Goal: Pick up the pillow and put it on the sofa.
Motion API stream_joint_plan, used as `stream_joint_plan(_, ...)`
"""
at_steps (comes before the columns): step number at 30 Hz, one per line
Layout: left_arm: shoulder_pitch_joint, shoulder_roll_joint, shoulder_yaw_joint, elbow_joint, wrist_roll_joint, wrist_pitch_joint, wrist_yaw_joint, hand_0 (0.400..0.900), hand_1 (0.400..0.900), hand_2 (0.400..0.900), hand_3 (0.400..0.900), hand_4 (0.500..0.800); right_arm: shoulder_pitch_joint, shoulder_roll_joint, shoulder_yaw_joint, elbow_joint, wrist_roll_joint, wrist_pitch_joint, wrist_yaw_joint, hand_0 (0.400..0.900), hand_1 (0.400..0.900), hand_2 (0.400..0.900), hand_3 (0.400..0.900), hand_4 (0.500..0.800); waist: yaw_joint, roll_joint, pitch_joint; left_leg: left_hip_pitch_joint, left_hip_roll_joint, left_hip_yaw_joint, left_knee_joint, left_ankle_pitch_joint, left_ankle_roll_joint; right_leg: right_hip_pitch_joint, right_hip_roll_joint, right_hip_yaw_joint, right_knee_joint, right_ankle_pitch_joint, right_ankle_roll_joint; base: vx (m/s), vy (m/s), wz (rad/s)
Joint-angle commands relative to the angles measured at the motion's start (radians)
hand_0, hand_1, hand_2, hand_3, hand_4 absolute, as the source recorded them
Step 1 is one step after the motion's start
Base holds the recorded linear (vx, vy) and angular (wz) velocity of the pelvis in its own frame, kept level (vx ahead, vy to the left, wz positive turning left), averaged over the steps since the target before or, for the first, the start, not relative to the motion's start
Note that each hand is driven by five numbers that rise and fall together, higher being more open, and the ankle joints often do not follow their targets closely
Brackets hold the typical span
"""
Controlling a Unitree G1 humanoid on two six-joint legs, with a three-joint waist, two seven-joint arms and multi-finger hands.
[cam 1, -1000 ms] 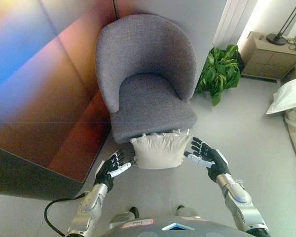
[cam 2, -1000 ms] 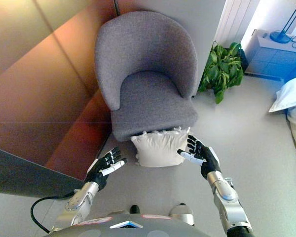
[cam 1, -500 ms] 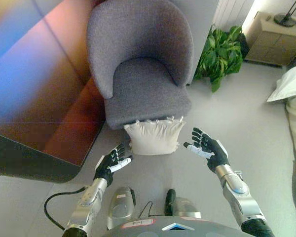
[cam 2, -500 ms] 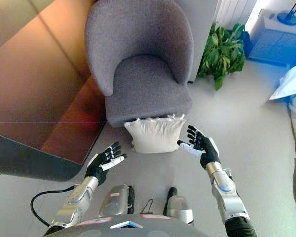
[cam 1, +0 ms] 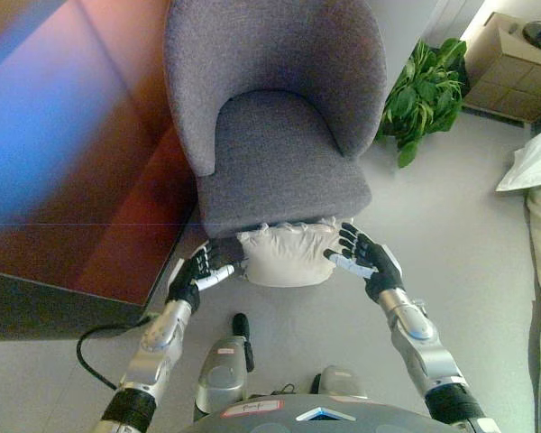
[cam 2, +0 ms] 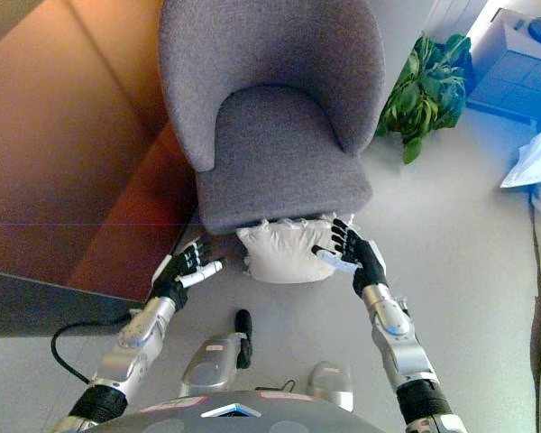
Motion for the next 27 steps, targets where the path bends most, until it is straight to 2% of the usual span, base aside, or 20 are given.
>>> stream_joint_plan(1,-0.017,0.050,0.030,-0.132,0.014,-0.092,0.033,0.900,0.900,0.900,0.900,0.800,-0.102,-0.018,0.009,-0.055,-0.024,-0.101,-0.032,0.900,0.900,0.900,0.900,0.800,-0.023,0.003,-0.021,-0.005,-0.012,-0.047,-0.008,-0.019,0.052,0.003,0.033,-0.068,0.134,0.242,-0.005,0.28,0.145,0.03)
stream_joint_plan(3,-0.046,0.047,0.033,-0.114,0.002,-0.097,0.065,0.900,0.900,0.900,0.900,0.800,-0.135,-0.019,0.023,-0.066,-0.036,-0.103,-0.049,0.900,0.900,0.900,0.900,0.800,-0.035,0.010,0.013,0.040,-0.007,-0.066,-0.032,-0.028,0.046,-0.084,0.034,-0.102,0.082,0.182,-0.024,0.27,0.027,0.10)
stream_joint_plan(5,-0.067,0.044,0.031,-0.110,-0.003,-0.104,0.077,0.900,0.900,0.900,0.900,0.800,-0.160,-0.027,0.025,-0.081,-0.048,-0.100,-0.061,0.900,0.900,0.900,0.900,0.800,-0.039,0.012,0.040,0.056,-0.001,-0.087,-0.040,-0.041,0.024,-0.102,0.000,-0.134,-0.073,0.177,-0.022,0.24,-0.138,0.17)
stream_joint_plan(6,-0.073,0.041,0.031,-0.110,0.000,-0.109,0.081,0.900,0.900,0.900,0.900,0.800,-0.169,-0.030,0.022,-0.085,-0.057,-0.103,-0.069,0.900,0.900,0.900,0.900,0.800,-0.037,0.008,0.052,0.055,0.007,-0.100,-0.031,-0.056,0.006,-0.103,-0.028,-0.139,-0.209,0.191,-0.015,0.24,-0.271,0.19)
stream_joint_plan(7,-0.079,0.037,0.029,-0.108,-0.001,-0.117,0.088,0.900,0.900,0.900,0.900,0.800,-0.180,-0.040,0.019,-0.081,-0.073,-0.104,-0.082,0.900,0.900,0.900,0.900,0.800,-0.034,0.006,0.066,0.054,0.015,-0.111,-0.021,-0.075,-0.017,-0.111,-0.069,-0.148,-0.357,0.235,0.004,0.26,-0.338,0.21)
stream_joint_plan(8,-0.083,0.035,0.031,-0.104,0.000,-0.120,0.094,0.900,0.900,0.900,0.900,0.800,-0.191,-0.045,0.017,-0.080,-0.087,-0.101,-0.094,0.900,0.900,0.900,0.900,0.800,-0.034,-0.002,0.073,0.056,0.024,-0.122,-0.018,-0.088,-0.038,-0.109,-0.091,-0.151,-0.477,0.284,0.029,0.26,-0.346,0.28)
stream_joint_plan(9,-0.088,0.035,0.035,-0.105,0.000,-0.122,0.101,0.900,0.900,0.900,0.900,0.800,-0.200,-0.045,0.014,-0.086,-0.107,-0.100,-0.109,0.900,0.900,0.900,0.900,0.800,-0.040,-0.011,0.077,0.067,0.034,-0.131,-0.036,-0.091,-0.055,-0.135,-0.118,-0.147,-0.577,0.365,0.064,0.31,-0.348,0.49)
stream_joint_plan(10,-0.087,0.036,0.042,-0.115,-0.003,-0.125,0.108,0.900,0.900,0.900,0.900,0.800,-0.202,-0.055,0.007,-0.095,-0.136,-0.094,-0.121,0.900,0.900,0.900,0.900,0.800,-0.048,-0.015,0.080,0.081,0.051,-0.144,-0.045,-0.099,-0.072,-0.155,-0.132,-0.125,-0.614,0.415,0.089,0.32,-0.338,0.71)
stream_joint_plan(11,-0.088,0.039,0.042,-0.127,-0.006,-0.127,0.112,0.900,0.900,0.900,0.900,0.800,-0.197,-0.069,0.000,-0.112,-0.172,-0.087,-0.128,0.900,0.900,0.900,0.900,0.800,-0.051,-0.021,0.086,0.084,0.059,-0.166,-0.039,-0.105,-0.085,-0.154,-0.127,-0.094,-0.591,0.425,0.095,0.30,-0.295,0.80)
stream_joint_plan(12,-0.096,0.038,0.039,-0.124,-0.004,-0.130,0.110,0.900,0.900,0.900,0.900,0.800,-0.192,-0.080,-0.007,-0.123,-0.205,-0.087,-0.135,0.900,0.900,0.900,0.900,0.800,-0.049,-0.029,0.086,0.082,0.058,-0.176,-0.038,-0.113,-0.093,-0.141,-0.127,-0.097,-0.590,0.415,0.093,0.24,-0.269,0.59)
stream_joint_plan(13,-0.108,0.032,0.037,-0.120,0.003,-0.142,0.123,0.900,0.900,0.900,0.900,0.800,-0.201,-0.092,-0.009,-0.113,-0.248,-0.095,-0.148,0.900,0.900,0.900,0.900,0.800,-0.041,-0.035,0.088,0.081,0.064,-0.175,-0.035,-0.118,-0.101,-0.145,-0.134,-0.138,-0.574,0.425,0.098,0.22,-0.297,0.64)
stream_joint_plan(15,-0.144,0.040,0.032,-0.124,0.043,-0.181,0.163,0.900,0.900,0.900,0.900,0.800,-0.241,-0.179,0.003,-0.128,-0.458,-0.111,-0.232,0.900,0.900,0.900,0.900,0.800,-0.040,-0.028,0.102,0.068,0.096,-0.201,-0.033,-0.109,-0.128,-0.155,-0.119,-0.170,-0.531,0.392,0.093,0.16,-0.331,0.82)
stream_joint_plan(16,-0.171,0.036,0.021,-0.121,0.061,-0.202,0.189,0.900,0.900,0.900,0.900,0.800,-0.273,-0.199,0.032,-0.066,-0.486,-0.119,-0.244,0.900,0.900,0.900,0.900,0.800,-0.036,-0.020,0.109,0.058,0.111,-0.214,-0.039,-0.098,-0.138,-0.151,-0.115,-0.200,-0.520,0.373,0.089,0.07,-0.306,0.95)
stream_joint_plan(18,-0.248,0.018,0.010,-0.097,0.007,-0.207,0.210,0.900,0.900,0.900,0.900,0.800,-0.369,-0.270,0.094,-0.032,-0.590,-0.077,-0.255,0.900,0.900,0.900,0.900,0.800,-0.035,-0.001,0.125,0.022,0.154,-0.228,-0.069,-0.055,-0.154,-0.157,-0.107,-0.251,-0.483,0.333,0.078,-0.01,-0.316,1.23)
stream_joint_plan(19,-0.280,0.014,-0.002,-0.103,0.002,-0.206,0.209,0.900,0.900,0.900,0.900,0.800,-0.386,-0.289,0.087,-0.049,-0.623,-0.072,-0.274,0.900,0.900,0.900,0.900,0.800,-0.042,0.007,0.137,-0.006,0.169,-0.224,-0.072,-0.040,-0.158,-0.166,-0.113,-0.273,-0.468,0.322,0.076,-0.06,-0.248,1.28)
stream_joint_plan(20,-0.301,0.011,0.004,-0.112,0.006,-0.204,0.214,0.900,0.900,0.900,0.900,0.800,-0.385,-0.310,0.080,-0.064,-0.666,-0.063,-0.280,0.900,0.900,0.900,0.900,0.800,-0.055,0.017,0.142,-0.028,0.197,-0.187,-0.065,-0.034,-0.159,-0.179,-0.124,-0.291,-0.446,0.308,0.076,-0.09,-0.148,1.05)
stream_joint_plan(21,-0.317,0.012,0.005,-0.128,0.000,-0.209,0.211,0.900,0.900,0.900,0.900,0.800,-0.394,-0.340,0.077,-0.070,-0.706,-0.054,-0.289,0.900,0.900,0.900,0.900,0.800,-0.072,0.029,0.149,-0.056,0.225,-0.118,-0.038,-0.038,-0.157,-0.192,-0.140,-0.313,-0.417,0.288,0.071,-0.06,-0.087,0.62)
stream_joint_plan(22,-0.324,0.012,0.005,-0.136,-0.010,-0.219,0.211,0.900,0.900,0.900,0.900,0.800,-0.427,-0.358,0.101,-0.055,-0.746,-0.046,-0.292,0.900,0.900,0.900,0.900,0.800,-0.072,0.038,0.171,-0.083,0.231,-0.108,-0.010,-0.036,-0.158,-0.220,-0.146,-0.308,-0.389,0.280,0.063,-0.09,0.008,-0.04)
stream_joint_plan(23,-0.343,0.009,0.015,-0.138,-0.025,-0.225,0.231,0.900,0.900,0.900,0.900,0.800,-0.479,-0.374,0.129,-0.045,-0.782,-0.036,-0.297,0.900,0.900,0.900,0.900,0.800,-0.072,0.046,0.195,-0.121,0.221,-0.106,0.020,-0.041,-0.155,-0.272,-0.142,-0.278,-0.356,0.280,0.060,-0.07,0.045,-0.38)
stream_joint_plan(27,-0.376,0.010,0.023,-0.162,-0.017,-0.238,0.266,0.900,0.900,0.900,0.900,0.800,-0.535,-0.385,0.141,-0.030,-0.801,-0.030,-0.327,0.900,0.900,0.900,0.900,0.800,-0.070,0.045,0.231,-0.225,0.202,-0.109,0.115,-0.076,-0.149,-0.384,-0.159,-0.227,-0.286,0.276,0.057,-0.07,0.041,-0.19)
